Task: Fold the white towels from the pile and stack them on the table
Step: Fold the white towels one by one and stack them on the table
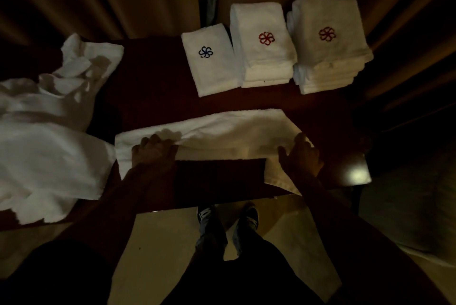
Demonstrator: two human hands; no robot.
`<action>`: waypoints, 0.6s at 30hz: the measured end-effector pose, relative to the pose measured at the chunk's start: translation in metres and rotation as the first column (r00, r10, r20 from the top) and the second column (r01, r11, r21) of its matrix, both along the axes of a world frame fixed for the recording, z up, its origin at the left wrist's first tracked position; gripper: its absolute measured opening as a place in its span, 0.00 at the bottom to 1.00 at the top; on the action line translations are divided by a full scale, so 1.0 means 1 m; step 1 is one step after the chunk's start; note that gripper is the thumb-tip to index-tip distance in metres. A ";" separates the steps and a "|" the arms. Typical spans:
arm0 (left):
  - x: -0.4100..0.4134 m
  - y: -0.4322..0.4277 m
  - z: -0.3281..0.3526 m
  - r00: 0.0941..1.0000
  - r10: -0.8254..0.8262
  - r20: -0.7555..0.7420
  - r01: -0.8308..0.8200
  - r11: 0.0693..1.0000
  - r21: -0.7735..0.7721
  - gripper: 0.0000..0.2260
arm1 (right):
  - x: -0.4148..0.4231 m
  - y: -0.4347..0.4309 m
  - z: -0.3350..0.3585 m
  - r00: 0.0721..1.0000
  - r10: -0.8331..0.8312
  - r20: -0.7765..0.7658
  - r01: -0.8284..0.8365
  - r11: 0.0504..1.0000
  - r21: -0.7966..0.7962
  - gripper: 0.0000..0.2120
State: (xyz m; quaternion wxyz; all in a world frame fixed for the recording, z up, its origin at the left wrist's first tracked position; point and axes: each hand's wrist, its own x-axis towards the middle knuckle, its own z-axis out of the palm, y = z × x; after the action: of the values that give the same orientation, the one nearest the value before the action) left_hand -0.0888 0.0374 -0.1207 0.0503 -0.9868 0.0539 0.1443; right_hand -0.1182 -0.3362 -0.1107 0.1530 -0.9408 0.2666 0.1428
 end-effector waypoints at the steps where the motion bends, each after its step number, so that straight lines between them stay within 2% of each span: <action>1: -0.001 0.002 -0.001 1.000 -0.013 -0.003 0.013 1.000 0.021 0.18 | -0.001 -0.001 0.000 0.999 -0.004 0.041 0.003 1.000 0.019 0.35; 3: 0.000 0.003 -0.001 0.999 -0.038 0.003 0.038 0.999 0.005 0.22 | 0.000 -0.005 -0.002 0.996 0.024 0.081 -0.028 0.999 0.042 0.33; 5: 0.007 0.004 0.004 0.999 -0.017 0.039 0.019 0.998 -0.056 0.20 | 0.004 -0.005 -0.001 0.998 0.039 0.058 -0.043 0.997 0.059 0.27; 7: 0.014 0.000 0.011 0.998 0.054 0.028 -0.051 0.993 -0.103 0.16 | 0.008 -0.006 -0.001 1.000 0.016 0.022 -0.017 0.998 0.065 0.22; 11: 0.022 -0.006 0.019 0.984 0.174 0.040 -0.161 0.960 -0.231 0.19 | 0.014 -0.012 0.002 0.999 0.036 -0.005 -0.036 0.999 0.033 0.20; 13: 0.030 -0.010 0.026 0.962 0.272 0.027 -0.260 0.939 -0.226 0.17 | 0.023 -0.014 0.011 0.999 -0.041 -0.001 0.041 0.997 0.072 0.19; 16: 0.047 -0.016 0.036 0.944 0.324 0.065 -0.307 0.932 -0.192 0.16 | 0.041 -0.014 0.023 0.990 -0.117 0.079 0.110 0.989 0.094 0.17; 18: 0.056 -0.021 0.044 0.922 0.378 0.078 -0.348 0.902 -0.256 0.14 | 0.051 -0.012 0.027 0.981 -0.129 0.144 0.111 0.986 0.125 0.16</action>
State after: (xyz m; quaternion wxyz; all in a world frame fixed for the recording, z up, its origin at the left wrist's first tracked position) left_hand -0.0331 0.0167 -0.0769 -0.0927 -0.9854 -0.1177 0.0811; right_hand -0.0675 -0.3479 -0.0836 0.2358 -0.9205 0.3018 0.0769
